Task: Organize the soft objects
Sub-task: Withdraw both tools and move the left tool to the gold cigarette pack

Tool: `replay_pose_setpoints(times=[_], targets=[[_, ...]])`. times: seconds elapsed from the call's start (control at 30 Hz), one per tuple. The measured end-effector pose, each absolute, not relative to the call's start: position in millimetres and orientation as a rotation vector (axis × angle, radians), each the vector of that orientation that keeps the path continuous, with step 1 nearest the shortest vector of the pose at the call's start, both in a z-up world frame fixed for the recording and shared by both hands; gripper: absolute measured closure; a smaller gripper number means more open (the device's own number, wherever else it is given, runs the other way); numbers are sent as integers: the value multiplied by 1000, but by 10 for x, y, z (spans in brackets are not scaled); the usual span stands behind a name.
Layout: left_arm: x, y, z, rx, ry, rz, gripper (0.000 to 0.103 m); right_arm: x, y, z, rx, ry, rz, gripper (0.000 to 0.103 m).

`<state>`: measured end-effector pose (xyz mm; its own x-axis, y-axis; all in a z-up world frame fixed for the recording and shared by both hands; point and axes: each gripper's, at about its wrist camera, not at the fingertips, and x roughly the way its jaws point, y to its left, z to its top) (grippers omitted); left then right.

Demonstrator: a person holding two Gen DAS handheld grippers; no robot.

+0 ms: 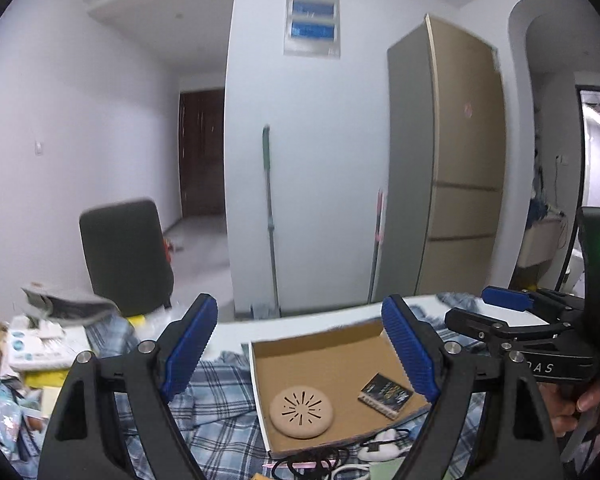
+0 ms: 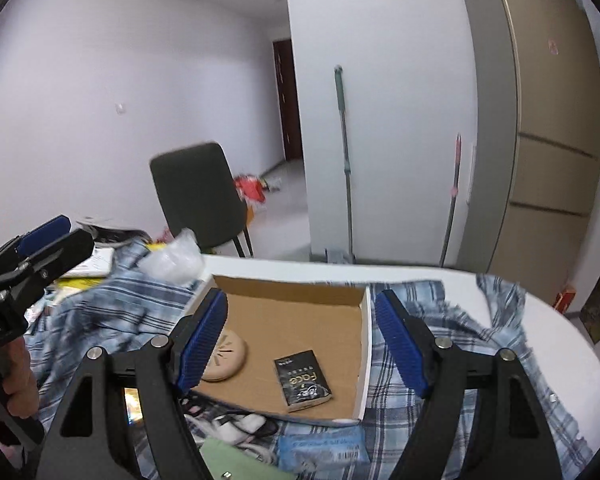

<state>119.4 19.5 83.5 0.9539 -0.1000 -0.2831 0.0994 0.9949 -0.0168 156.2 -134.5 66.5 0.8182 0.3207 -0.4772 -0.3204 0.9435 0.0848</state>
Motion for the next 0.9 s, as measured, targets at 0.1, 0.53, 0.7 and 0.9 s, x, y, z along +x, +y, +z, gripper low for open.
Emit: replay_pose_setpoints(times=[0.1, 0.53, 0.7, 0.9], targets=[[898, 210, 932, 1, 231, -104, 9, 1315, -1350, 784, -9, 465, 340, 14], [316, 341, 632, 10, 266, -114, 0, 762, -1378, 659, -12, 386, 306, 0], [301, 363, 397, 70, 329, -116, 0, 738, -1434, 511, 8, 435, 308, 0], [448, 508, 98, 86, 433, -139, 1, 795, -1489, 315, 25, 461, 285, 0]])
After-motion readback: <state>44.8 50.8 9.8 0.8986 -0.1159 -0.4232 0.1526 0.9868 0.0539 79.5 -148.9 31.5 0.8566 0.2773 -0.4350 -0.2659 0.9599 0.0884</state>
